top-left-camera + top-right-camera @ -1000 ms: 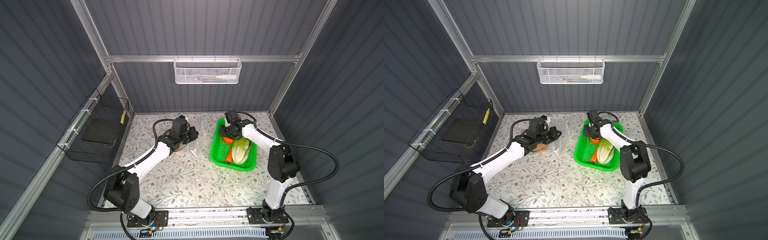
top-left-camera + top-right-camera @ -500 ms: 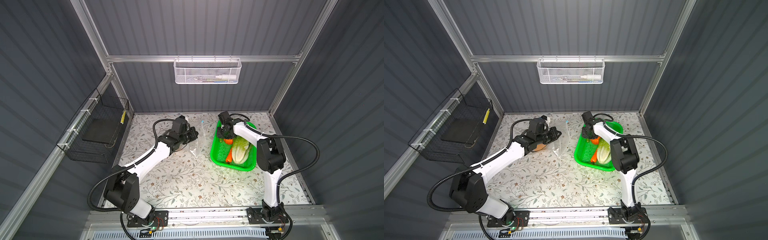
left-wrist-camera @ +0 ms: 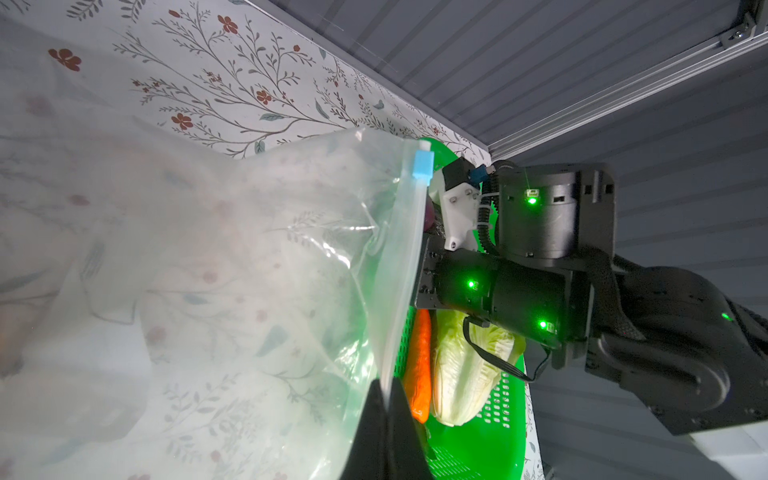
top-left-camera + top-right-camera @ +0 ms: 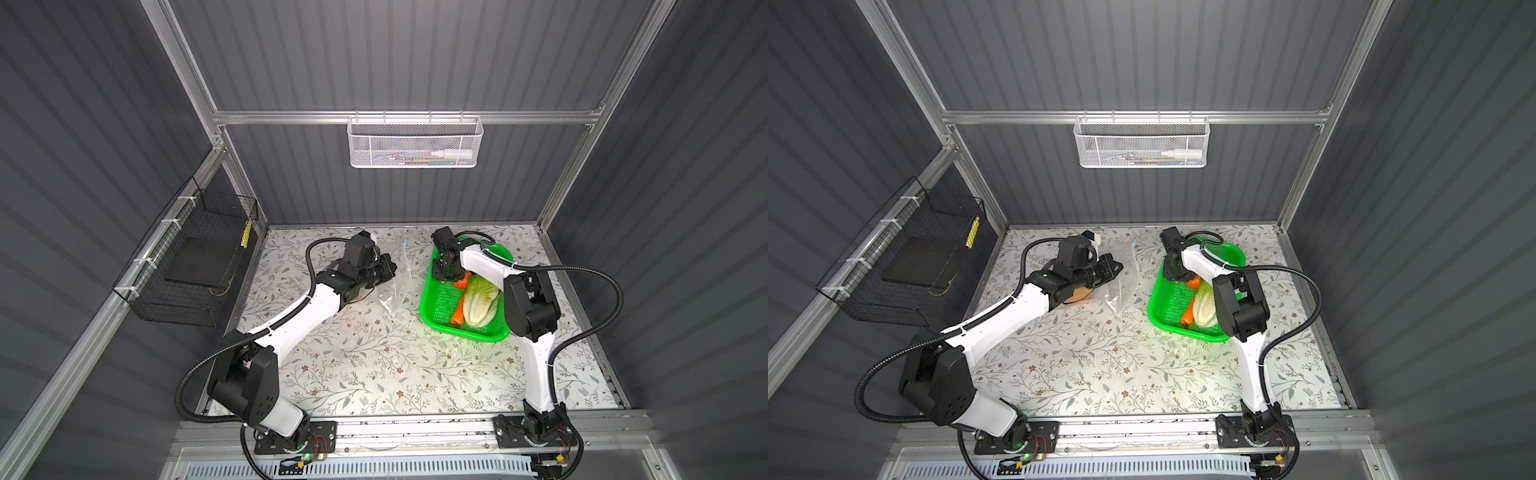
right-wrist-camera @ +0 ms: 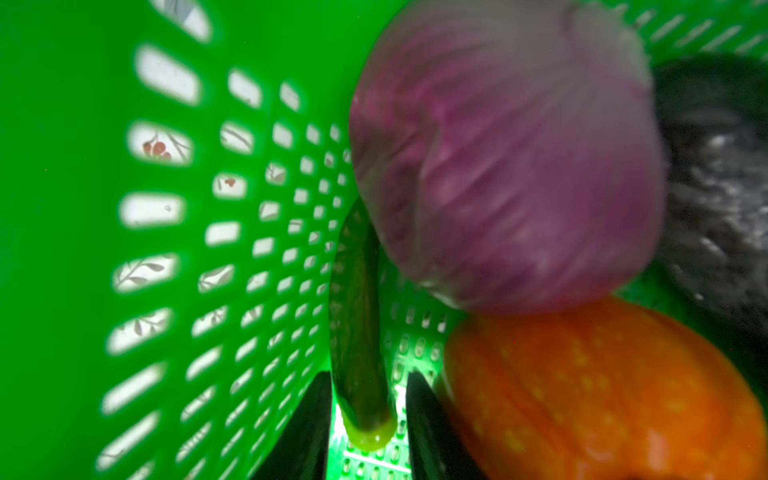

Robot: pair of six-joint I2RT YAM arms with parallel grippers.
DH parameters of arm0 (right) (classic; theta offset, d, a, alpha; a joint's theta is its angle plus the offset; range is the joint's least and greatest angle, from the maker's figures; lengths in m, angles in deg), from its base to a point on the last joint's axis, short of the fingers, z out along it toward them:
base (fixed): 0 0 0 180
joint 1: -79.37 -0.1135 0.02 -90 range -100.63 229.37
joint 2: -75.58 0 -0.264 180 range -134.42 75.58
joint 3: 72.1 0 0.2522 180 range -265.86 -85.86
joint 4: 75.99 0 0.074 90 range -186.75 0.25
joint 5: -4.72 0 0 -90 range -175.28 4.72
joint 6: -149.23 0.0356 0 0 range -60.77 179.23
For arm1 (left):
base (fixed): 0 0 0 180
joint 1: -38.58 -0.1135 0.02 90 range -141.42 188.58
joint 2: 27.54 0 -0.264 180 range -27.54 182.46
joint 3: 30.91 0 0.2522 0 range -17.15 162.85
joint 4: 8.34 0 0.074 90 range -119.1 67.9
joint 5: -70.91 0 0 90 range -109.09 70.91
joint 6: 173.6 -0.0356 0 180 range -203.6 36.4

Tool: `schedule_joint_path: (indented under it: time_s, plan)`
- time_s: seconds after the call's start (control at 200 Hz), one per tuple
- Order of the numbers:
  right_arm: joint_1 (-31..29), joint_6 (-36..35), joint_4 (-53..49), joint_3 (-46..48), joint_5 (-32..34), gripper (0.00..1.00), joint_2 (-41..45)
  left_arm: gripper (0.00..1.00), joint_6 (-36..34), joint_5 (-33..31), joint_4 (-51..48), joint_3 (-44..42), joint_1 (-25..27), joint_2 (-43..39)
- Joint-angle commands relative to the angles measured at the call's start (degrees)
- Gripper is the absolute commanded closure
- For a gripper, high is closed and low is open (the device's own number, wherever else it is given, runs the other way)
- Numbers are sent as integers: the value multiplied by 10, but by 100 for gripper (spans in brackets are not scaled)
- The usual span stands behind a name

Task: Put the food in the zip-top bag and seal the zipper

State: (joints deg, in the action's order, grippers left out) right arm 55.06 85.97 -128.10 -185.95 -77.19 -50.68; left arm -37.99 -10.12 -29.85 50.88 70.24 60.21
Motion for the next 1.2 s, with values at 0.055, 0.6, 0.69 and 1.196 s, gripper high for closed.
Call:
schedule_joint_path:
  time_s: [0.055,0.6,0.69,1.196]
  plan:
    - [-4,1,-8,-11,9,71,-13,100,-12,-7,-9,-2,-1,0]
    - [5,-27,74,120,-28,79,172,100,-14,-12,-13,5,-1,-3]
    - [8,-25,94,151,-48,78,199,100,-12,-11,-11,4,-1,-3]
    - [8,-18,64,87,-61,72,93,100,-10,-6,-8,4,-1,1]
